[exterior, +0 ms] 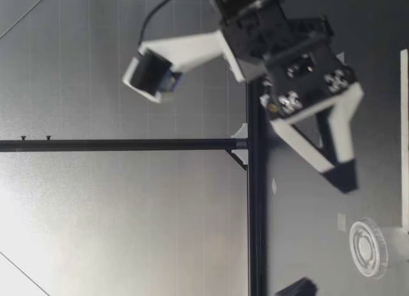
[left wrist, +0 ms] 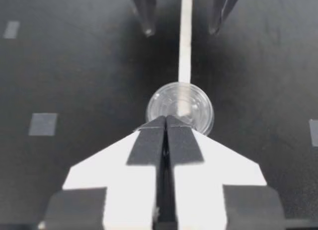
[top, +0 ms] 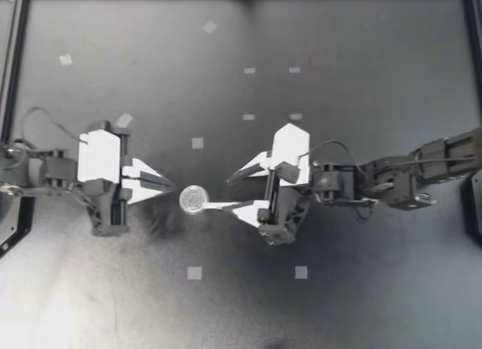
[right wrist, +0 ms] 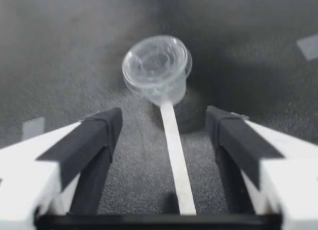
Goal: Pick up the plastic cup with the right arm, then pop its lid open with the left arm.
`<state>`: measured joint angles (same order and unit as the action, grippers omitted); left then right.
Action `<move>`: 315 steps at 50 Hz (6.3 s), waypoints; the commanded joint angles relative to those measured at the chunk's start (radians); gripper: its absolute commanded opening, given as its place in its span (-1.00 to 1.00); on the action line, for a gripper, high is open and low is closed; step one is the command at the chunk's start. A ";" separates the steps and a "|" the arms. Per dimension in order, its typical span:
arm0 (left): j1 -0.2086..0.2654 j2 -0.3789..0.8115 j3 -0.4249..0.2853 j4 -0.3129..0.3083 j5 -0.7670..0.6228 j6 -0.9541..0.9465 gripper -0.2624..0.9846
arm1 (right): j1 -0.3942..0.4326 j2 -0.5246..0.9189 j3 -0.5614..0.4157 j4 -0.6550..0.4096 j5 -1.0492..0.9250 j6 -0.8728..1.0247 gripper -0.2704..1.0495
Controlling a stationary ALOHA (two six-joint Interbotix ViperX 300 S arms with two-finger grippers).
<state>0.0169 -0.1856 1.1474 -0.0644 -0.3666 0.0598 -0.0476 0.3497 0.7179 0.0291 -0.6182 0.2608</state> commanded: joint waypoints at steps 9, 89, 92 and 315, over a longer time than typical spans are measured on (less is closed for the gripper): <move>-0.023 0.074 -0.049 0.002 -0.040 -0.008 -0.62 | -0.006 0.032 -0.072 -0.009 0.028 -0.002 0.53; -0.023 0.173 -0.054 0.000 -0.066 -0.020 -0.62 | 0.009 0.153 -0.199 -0.091 0.040 0.000 0.52; -0.025 0.178 -0.055 0.000 -0.066 -0.021 -0.62 | 0.009 0.153 -0.199 -0.091 0.041 -0.002 0.52; -0.037 -0.031 -0.014 0.011 -0.411 -0.152 0.50 | 0.018 -0.058 0.037 -0.080 -0.543 -0.054 -0.06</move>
<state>-0.0184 -0.2102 1.1413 -0.0430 -0.7793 -0.0997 -0.0337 0.3129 0.7609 -0.0491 -1.1566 0.2056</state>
